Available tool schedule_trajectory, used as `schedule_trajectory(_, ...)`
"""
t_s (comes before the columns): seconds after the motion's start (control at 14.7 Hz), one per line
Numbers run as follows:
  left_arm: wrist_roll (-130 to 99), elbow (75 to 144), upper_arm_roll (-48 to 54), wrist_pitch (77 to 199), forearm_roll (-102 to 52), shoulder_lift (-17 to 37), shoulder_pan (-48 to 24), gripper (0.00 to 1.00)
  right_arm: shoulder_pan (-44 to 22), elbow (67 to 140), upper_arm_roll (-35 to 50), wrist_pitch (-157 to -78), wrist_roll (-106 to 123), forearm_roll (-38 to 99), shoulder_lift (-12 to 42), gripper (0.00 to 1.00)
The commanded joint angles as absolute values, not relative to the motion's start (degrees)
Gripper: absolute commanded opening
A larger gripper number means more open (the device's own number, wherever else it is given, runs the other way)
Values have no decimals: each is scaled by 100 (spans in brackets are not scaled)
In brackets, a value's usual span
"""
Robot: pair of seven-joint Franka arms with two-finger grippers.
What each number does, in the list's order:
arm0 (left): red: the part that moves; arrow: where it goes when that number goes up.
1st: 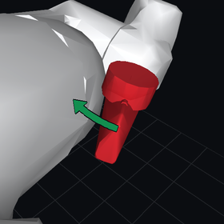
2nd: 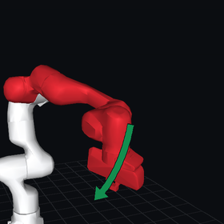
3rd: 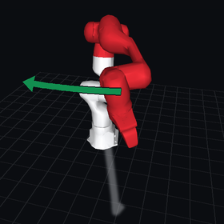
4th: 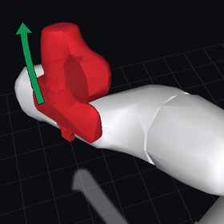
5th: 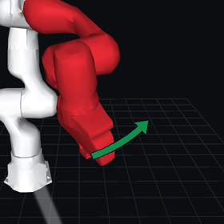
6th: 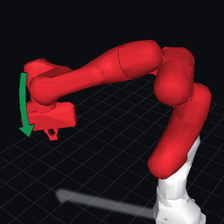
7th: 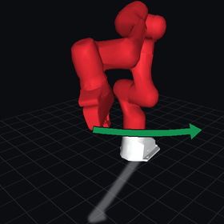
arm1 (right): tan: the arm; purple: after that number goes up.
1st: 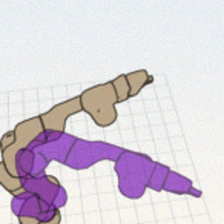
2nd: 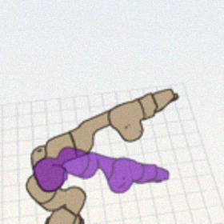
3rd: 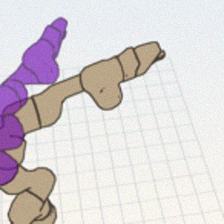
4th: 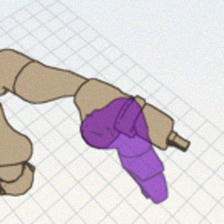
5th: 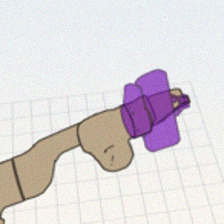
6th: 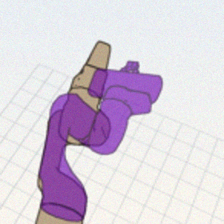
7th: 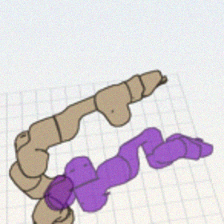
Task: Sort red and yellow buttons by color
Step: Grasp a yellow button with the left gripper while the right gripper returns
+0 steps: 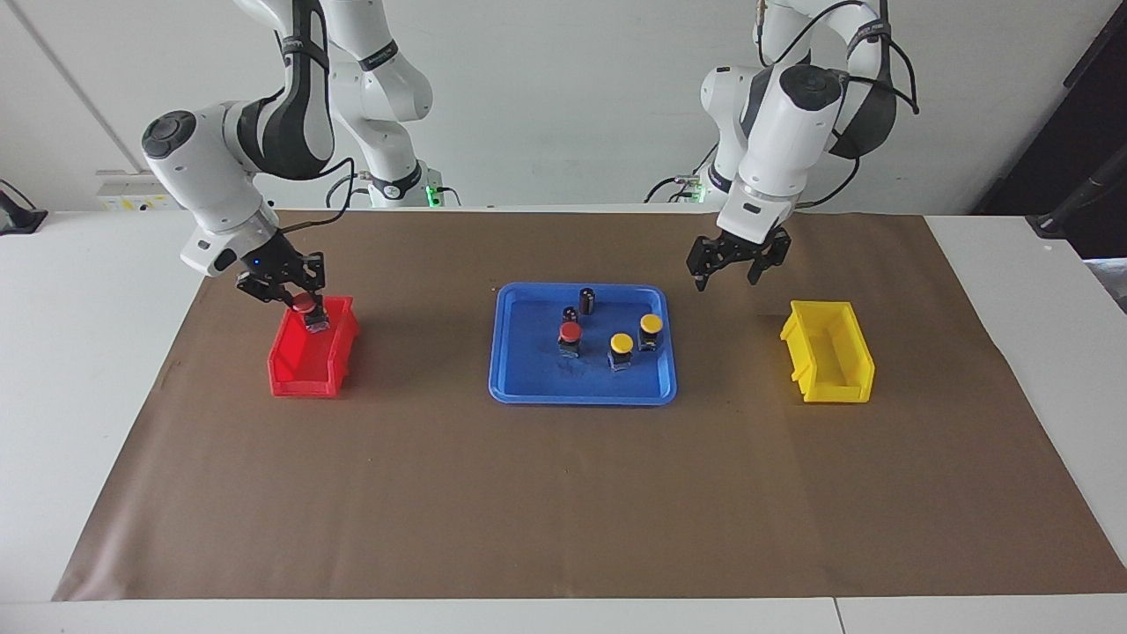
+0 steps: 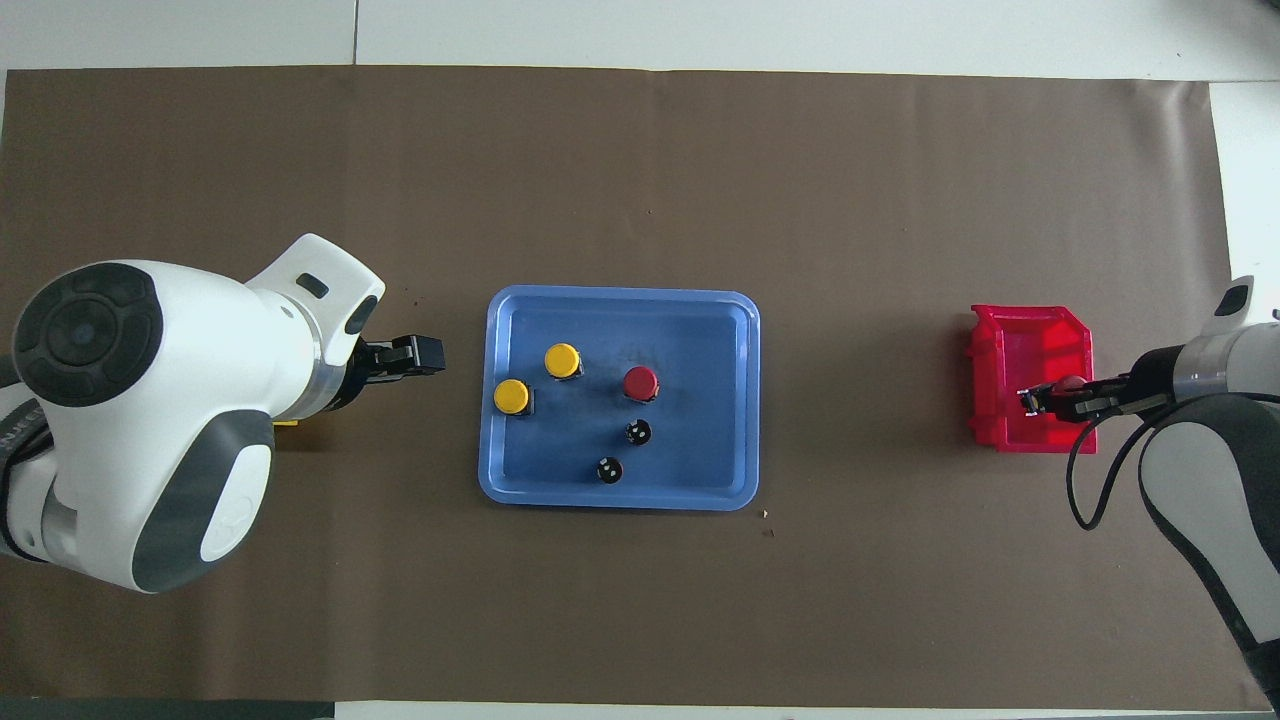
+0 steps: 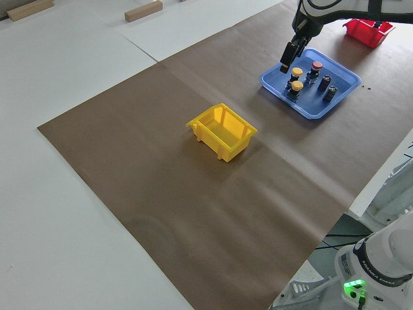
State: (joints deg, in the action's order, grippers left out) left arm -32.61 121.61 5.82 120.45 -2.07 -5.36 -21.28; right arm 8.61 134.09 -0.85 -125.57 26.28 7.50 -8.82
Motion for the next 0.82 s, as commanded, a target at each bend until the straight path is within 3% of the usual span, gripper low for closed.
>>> schedule_trajectory(0.0,-3997,12313,492,12707,-273,-133,-2671,95,975,13711,-44,-12875,2891,861,-924,14)
schedule_trajectory(0.34,-4201,12357,492,12981,-237,281,-2926,95,1011,14097,-35,-13543,2909,861,-809,16)
schedule_trajectory(0.48,-4201,12401,492,13104,-237,377,-2936,94,1019,14089,-35,-13500,2944,861,-809,48)
schedule_trajectory(0.55,-4201,12401,492,13148,-237,430,-2936,93,1020,14080,-44,-13465,2944,861,-809,77)
schedule_trajectory(0.61,-4201,12401,492,13209,-237,465,-2944,93,1037,14002,-44,-13378,2970,861,-791,99)
schedule_trajectory(0.75,-4201,12401,492,13263,-237,475,-2936,91,1046,13407,-44,-12687,2988,853,-634,100)
